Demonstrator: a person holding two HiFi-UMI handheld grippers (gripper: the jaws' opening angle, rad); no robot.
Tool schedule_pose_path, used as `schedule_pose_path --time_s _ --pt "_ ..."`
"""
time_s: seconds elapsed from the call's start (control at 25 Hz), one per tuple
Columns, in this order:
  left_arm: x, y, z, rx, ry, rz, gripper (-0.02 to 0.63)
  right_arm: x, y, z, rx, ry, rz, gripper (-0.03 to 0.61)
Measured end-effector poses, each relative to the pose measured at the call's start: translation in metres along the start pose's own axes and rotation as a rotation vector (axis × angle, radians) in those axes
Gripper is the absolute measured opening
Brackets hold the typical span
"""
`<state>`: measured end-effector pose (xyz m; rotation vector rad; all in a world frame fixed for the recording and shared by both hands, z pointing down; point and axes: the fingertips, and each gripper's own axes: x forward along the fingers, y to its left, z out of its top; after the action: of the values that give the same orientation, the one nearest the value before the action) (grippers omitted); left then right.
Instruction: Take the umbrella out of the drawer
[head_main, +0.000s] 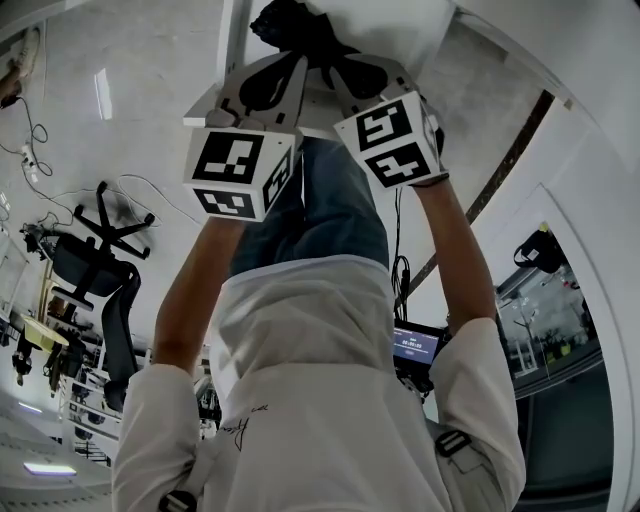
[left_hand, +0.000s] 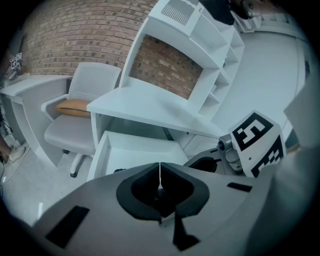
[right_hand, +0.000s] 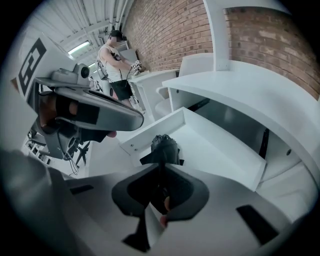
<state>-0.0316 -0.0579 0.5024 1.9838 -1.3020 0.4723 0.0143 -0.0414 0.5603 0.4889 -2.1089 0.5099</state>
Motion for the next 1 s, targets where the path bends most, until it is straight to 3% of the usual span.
schedule_pose_path --time_s 0.16,0.48,1.0 --pt "0.003 0.000 -0.003 0.004 0.002 0.003 0.018 0.009 0.000 -0.003 0.004 0.030 0.025 0.070" --pt "0.009 0.006 0.000 -0.007 -0.008 0.016 0.018 0.029 -0.007 -0.008 -0.045 0.086 0.031 0.081" --pt "0.013 0.009 0.001 -0.020 -0.014 0.029 0.018 0.051 -0.005 -0.028 -0.091 0.194 0.066 0.180"
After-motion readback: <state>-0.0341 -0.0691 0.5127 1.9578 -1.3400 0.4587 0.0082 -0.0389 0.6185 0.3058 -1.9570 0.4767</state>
